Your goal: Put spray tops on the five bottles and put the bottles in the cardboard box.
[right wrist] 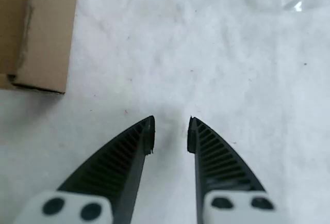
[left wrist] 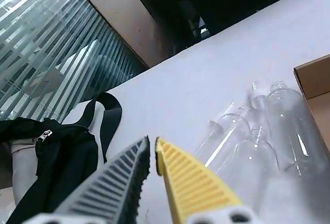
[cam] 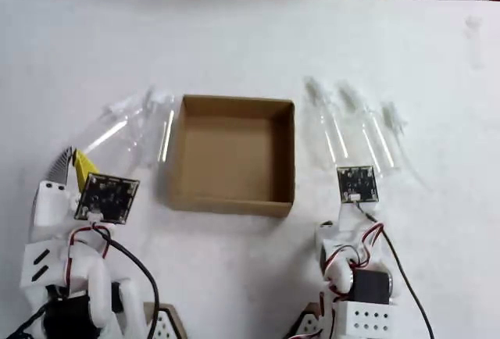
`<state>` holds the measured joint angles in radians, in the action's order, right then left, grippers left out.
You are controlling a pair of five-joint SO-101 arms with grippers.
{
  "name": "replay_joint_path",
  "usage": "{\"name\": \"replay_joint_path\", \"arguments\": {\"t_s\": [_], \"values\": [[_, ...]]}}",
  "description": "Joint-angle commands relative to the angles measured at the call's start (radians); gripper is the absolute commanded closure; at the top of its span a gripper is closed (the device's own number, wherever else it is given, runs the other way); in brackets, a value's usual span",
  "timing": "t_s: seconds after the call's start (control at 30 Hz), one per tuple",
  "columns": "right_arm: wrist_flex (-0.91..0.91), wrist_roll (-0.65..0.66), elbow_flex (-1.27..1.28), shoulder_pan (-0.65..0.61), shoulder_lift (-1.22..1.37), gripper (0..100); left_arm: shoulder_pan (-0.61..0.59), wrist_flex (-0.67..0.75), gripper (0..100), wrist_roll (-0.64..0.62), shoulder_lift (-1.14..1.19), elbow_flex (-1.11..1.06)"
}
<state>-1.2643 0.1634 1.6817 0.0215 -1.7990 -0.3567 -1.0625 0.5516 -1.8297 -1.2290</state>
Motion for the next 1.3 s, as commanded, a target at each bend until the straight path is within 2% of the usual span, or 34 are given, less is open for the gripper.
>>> {"name": "replay_joint_path", "arguments": {"t_s": [0.0,0.1,0.23,0.4,0.57,0.8,1.0,1.27], "values": [[-0.008,0.012,0.008,0.008,-0.004,90.9,0.038,0.038,97,0.054,0.005,0.040],[-0.008,0.012,0.008,0.008,-0.004,90.9,0.087,0.015,97,0.144,0.012,0.040],[-0.008,0.012,0.008,0.008,-0.004,90.9,0.091,0.058,97,0.155,0.041,0.041],[-0.008,0.012,0.008,0.008,-0.004,91.0,0.094,0.089,97,0.157,0.323,0.180],[-0.008,0.012,0.008,0.008,-0.004,91.0,0.097,-0.008,97,0.157,0.791,0.522],[-0.008,0.012,0.008,0.008,-0.004,91.0,0.111,-0.273,97,0.161,1.435,1.114],[-0.008,0.012,0.008,0.008,-0.004,91.0,0.202,-0.591,97,0.344,1.897,1.593],[-0.008,0.012,0.008,0.008,-0.004,91.0,0.202,-0.643,97,0.315,2.348,2.039]]}}
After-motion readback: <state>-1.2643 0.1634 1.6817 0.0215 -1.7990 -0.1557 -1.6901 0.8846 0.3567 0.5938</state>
